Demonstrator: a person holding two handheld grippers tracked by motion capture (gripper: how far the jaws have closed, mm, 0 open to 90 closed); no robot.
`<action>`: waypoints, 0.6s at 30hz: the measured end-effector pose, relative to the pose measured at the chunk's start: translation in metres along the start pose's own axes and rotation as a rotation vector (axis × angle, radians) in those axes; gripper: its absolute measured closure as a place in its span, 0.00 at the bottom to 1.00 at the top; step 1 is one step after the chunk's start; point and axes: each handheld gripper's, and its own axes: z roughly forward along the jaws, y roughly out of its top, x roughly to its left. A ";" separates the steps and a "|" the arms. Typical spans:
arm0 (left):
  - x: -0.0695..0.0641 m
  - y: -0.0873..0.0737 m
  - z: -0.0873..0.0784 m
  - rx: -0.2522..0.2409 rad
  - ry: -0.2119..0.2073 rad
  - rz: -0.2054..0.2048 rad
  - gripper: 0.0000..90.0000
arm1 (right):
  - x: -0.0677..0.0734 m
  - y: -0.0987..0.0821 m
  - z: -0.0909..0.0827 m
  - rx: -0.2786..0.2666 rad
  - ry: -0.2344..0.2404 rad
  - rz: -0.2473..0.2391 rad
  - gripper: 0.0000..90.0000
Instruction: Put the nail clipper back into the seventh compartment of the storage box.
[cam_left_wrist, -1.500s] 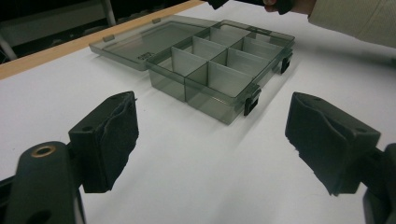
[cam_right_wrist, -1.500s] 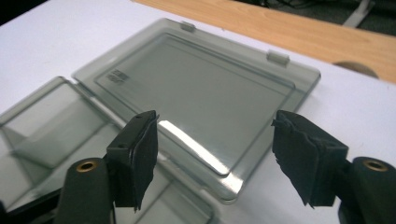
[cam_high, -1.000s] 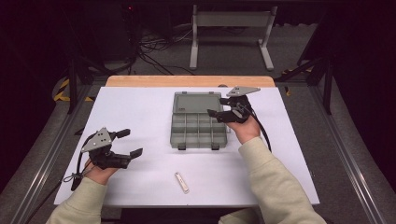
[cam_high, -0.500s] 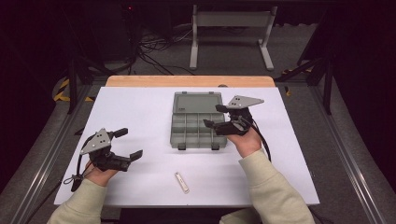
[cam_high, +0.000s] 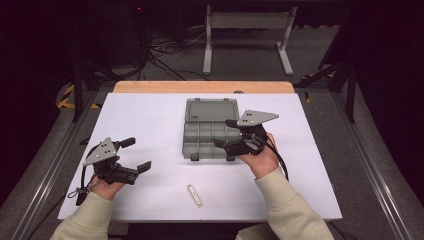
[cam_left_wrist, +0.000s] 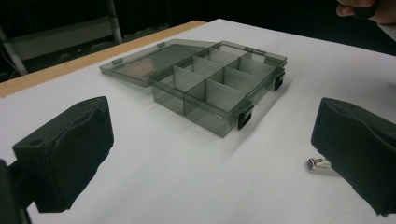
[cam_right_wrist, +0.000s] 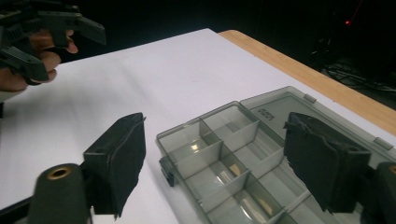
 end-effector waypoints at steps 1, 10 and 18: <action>0.000 0.000 0.000 -0.004 0.002 0.005 0.00 | 0.002 0.000 0.000 0.003 0.006 0.001 0.22; -0.002 0.001 -0.003 -0.002 -0.001 -0.030 0.01 | 0.025 0.003 0.002 0.057 0.021 -0.030 0.19; -0.001 0.001 -0.005 -0.016 0.008 -0.027 0.01 | 0.045 0.002 0.010 0.130 0.047 -0.070 0.18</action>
